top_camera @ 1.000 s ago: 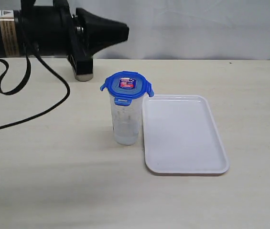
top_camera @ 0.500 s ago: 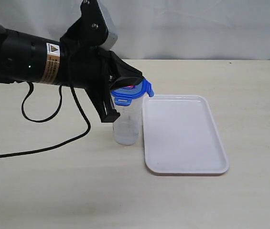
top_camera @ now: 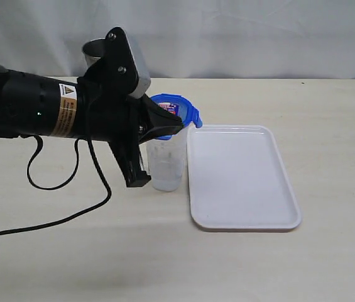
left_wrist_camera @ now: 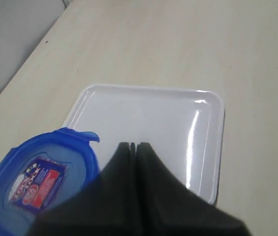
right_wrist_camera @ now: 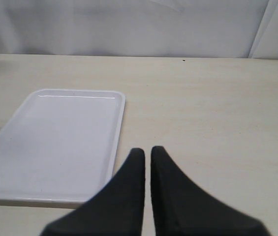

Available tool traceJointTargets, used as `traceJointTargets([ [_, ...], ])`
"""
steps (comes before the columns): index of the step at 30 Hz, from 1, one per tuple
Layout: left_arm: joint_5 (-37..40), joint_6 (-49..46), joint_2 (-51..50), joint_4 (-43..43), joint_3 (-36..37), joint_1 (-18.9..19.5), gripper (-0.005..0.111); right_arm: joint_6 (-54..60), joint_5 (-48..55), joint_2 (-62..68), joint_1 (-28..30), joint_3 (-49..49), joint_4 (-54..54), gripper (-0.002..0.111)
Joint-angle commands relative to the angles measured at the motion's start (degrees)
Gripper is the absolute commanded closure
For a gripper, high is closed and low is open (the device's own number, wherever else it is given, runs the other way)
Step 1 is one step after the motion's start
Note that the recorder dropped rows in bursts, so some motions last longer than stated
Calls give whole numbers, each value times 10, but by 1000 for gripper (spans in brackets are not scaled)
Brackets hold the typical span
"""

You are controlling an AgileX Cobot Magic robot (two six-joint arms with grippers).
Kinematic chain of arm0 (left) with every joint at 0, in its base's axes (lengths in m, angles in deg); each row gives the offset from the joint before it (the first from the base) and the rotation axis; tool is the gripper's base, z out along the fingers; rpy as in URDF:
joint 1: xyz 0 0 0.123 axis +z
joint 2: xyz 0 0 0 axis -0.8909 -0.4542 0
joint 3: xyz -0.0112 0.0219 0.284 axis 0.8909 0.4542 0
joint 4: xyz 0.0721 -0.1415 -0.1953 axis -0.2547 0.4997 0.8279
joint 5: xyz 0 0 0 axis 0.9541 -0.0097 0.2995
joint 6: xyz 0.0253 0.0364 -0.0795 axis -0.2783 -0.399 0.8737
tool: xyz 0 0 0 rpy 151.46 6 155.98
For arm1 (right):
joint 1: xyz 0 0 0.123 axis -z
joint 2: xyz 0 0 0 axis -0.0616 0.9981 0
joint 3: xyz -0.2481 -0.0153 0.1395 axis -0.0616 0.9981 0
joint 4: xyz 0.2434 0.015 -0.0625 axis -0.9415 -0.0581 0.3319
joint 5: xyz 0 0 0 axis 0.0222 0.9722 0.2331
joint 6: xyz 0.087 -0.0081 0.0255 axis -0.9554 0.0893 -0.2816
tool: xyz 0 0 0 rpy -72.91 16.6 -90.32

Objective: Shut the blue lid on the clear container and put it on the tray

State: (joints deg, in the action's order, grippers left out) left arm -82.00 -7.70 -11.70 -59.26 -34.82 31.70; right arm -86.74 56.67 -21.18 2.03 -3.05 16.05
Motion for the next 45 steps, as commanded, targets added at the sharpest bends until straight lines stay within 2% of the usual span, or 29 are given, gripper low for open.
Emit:
traceJointTargets([
  [1, 45, -52, 3, 42, 26, 1, 107, 0, -2, -3, 0, 2, -1, 104],
  [24, 54, -73, -25, 57, 37, 2, 107, 0, -2, -3, 0, 2, -1, 104],
  [37, 36, -72, -8, 59, 42, 2, 107, 0, -2, -3, 0, 2, -1, 104],
  [39, 41, -114, 6, 104, 56, 11, 107, 0, -2, -3, 0, 2, -1, 104],
  [42, 25, -277, 42, 274, 89, 41, 107, 0, -2, -3, 0, 2, -1, 104],
  [44, -39, -373, 67, 391, 122, 75, 107, 0, -2, -3, 0, 2, -1, 104],
  [45, -77, -381, 75, 399, 137, 96, 107, 0, -2, -3, 0, 2, -1, 104],
])
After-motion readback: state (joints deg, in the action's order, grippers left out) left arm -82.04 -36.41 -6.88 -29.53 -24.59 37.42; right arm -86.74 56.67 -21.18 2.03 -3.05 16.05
